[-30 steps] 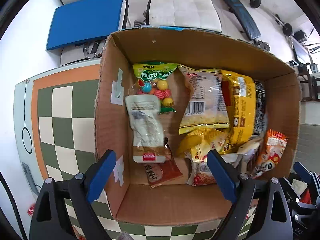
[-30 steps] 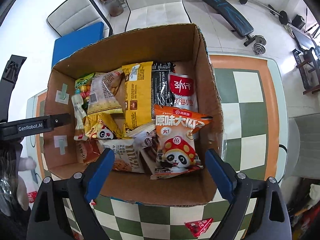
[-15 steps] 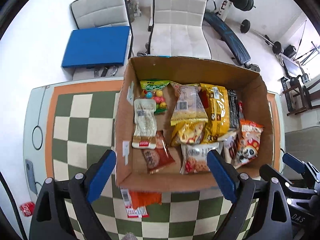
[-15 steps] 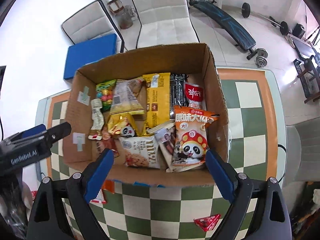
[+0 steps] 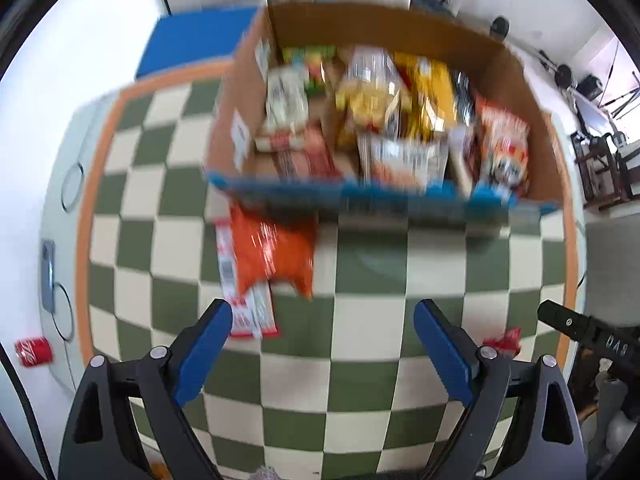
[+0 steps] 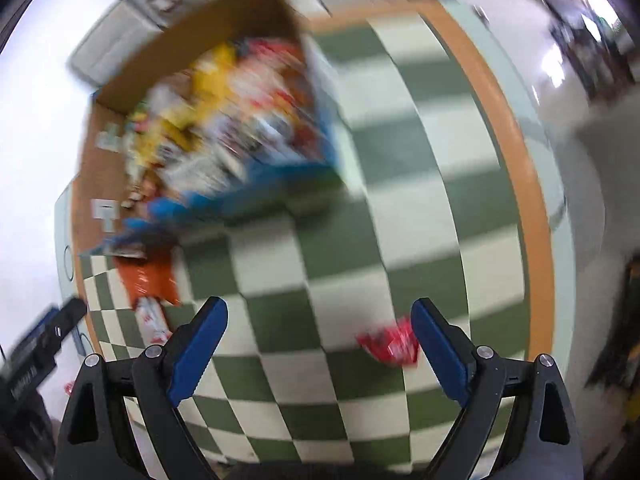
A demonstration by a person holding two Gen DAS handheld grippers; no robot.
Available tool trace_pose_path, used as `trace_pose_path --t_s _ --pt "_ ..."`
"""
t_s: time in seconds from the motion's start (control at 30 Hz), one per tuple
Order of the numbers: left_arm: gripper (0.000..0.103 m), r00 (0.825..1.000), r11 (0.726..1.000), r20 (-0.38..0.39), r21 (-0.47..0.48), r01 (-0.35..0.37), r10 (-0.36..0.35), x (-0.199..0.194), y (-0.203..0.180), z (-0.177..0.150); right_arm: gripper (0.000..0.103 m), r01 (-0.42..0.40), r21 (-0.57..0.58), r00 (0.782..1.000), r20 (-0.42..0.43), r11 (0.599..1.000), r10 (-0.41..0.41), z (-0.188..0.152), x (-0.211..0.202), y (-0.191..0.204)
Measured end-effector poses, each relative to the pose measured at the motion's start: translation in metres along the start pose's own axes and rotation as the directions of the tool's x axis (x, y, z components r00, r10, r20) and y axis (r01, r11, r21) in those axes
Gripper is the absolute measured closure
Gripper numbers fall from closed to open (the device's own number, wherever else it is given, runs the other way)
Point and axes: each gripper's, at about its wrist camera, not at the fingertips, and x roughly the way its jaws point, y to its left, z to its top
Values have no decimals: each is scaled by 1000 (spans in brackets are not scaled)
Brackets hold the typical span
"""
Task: Organize snacks
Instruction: 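Grasp the red candy pack with the right gripper while the left grasps the orange bag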
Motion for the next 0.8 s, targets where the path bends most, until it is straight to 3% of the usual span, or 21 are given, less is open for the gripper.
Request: trace_pose_path --t_s 0.2,0.33,0.43,0.5,0.8 --pt "10 997 999 -79 -33 -14 11 36 -1 -21 8 -54 206 990 -116 977 79 -29 53 -60" --pt "10 995 999 -92 -27 -38 35 47 -1 -27 10 -71 294 979 -161 953 123 -42 81 -83" --pt "10 994 998 -98 -40 -51 47 51 5 -28 21 -88 348 973 -171 933 156 -48 95 -91" --pt "10 994 997 -101 -61 -53 46 53 11 -29 42 -82 358 973 -173 930 152 -50 100 -94" --pt "10 995 979 -98 -200 -38 19 48 63 -22 52 -78 288 987 -115 954 116 -47 93 -74"
